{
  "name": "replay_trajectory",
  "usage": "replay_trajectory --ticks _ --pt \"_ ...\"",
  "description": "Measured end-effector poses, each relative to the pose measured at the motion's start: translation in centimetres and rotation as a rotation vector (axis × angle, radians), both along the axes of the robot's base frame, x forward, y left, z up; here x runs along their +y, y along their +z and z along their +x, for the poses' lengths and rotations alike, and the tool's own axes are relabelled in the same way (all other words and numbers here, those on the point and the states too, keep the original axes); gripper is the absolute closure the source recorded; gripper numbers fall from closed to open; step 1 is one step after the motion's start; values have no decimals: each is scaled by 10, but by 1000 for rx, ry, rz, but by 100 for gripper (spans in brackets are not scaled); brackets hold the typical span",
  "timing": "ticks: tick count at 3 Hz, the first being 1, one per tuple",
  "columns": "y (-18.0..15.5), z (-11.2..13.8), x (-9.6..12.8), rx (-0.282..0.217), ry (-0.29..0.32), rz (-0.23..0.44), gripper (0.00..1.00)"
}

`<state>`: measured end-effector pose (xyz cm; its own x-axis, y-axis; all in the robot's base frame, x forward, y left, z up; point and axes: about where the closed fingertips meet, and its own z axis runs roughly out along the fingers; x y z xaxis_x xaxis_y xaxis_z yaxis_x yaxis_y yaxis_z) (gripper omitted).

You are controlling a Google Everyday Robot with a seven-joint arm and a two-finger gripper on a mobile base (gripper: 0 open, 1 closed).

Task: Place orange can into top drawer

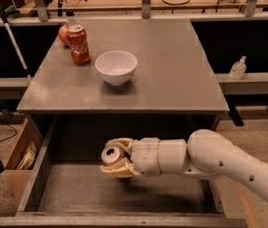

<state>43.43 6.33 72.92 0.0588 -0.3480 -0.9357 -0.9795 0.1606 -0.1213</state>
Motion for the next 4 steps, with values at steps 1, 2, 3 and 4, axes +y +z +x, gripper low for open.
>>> replay_trajectory --ticks 1,2,3,4 --pt "-10 0 12 70 -20 46 100" --pt "-18 4 18 109 -55 74 100" --pt "-23 7 22 106 -79 90 100" --pt "-24 8 27 98 -78 122 100"
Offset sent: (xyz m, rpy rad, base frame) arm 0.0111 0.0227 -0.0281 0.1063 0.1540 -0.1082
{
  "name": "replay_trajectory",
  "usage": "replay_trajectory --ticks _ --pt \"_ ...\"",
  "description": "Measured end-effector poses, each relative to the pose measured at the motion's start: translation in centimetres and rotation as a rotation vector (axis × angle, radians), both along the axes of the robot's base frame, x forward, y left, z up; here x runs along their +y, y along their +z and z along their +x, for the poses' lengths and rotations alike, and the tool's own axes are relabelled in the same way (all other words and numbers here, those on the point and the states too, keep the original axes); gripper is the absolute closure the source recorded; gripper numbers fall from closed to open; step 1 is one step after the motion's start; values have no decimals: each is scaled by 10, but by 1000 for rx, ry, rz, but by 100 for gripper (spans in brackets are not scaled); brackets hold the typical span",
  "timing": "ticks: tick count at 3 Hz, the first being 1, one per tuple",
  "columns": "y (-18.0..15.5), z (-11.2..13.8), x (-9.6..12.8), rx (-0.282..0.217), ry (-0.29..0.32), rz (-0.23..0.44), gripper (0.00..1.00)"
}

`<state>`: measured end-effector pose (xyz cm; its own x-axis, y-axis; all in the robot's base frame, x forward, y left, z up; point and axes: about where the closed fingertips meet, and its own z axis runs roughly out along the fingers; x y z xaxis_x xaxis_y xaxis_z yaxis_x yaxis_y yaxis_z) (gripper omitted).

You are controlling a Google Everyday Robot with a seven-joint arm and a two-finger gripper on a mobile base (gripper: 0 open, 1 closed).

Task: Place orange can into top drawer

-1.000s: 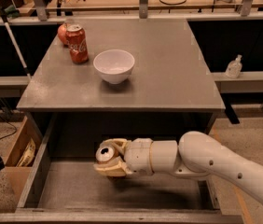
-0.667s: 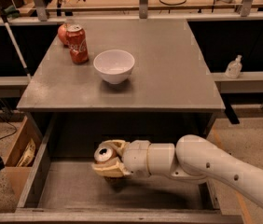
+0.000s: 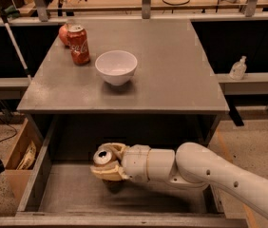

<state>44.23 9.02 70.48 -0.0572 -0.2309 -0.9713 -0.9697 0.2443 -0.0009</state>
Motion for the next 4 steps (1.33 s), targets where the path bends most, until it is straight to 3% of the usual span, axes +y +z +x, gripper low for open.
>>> replay_trajectory --ticks 3,4 --pt "1 -2 4 0 10 0 28" --pt "1 -3 6 0 15 0 0"
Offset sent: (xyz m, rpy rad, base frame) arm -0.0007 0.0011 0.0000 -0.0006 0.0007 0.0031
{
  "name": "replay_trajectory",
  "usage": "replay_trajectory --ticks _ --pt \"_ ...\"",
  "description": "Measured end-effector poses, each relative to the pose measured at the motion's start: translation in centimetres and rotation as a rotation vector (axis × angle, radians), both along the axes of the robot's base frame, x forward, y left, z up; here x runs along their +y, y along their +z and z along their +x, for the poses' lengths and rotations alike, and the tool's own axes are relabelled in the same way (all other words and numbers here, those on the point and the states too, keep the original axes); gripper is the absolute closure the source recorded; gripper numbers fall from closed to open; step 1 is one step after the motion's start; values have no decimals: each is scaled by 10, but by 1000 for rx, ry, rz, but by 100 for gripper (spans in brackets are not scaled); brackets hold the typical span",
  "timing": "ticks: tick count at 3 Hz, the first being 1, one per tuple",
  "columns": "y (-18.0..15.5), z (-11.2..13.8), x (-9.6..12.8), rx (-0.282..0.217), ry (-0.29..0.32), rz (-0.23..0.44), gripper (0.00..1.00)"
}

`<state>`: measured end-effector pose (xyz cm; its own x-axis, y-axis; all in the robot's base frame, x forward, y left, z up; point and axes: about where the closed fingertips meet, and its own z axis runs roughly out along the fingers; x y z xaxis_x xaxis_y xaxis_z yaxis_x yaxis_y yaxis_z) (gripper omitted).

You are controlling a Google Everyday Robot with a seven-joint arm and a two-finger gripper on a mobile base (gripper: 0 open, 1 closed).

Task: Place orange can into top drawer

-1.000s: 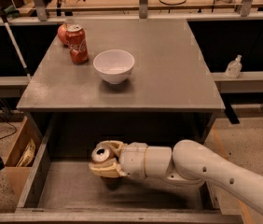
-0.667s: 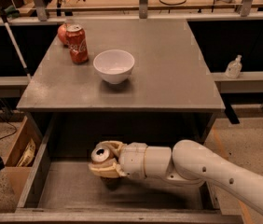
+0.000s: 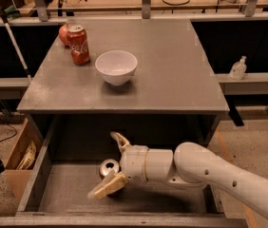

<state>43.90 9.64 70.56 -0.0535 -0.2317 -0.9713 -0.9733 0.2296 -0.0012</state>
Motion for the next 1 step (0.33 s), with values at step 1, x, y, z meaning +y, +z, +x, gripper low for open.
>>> replay_trajectory --ticks 1 --pt "0 0 0 0 0 0 0"
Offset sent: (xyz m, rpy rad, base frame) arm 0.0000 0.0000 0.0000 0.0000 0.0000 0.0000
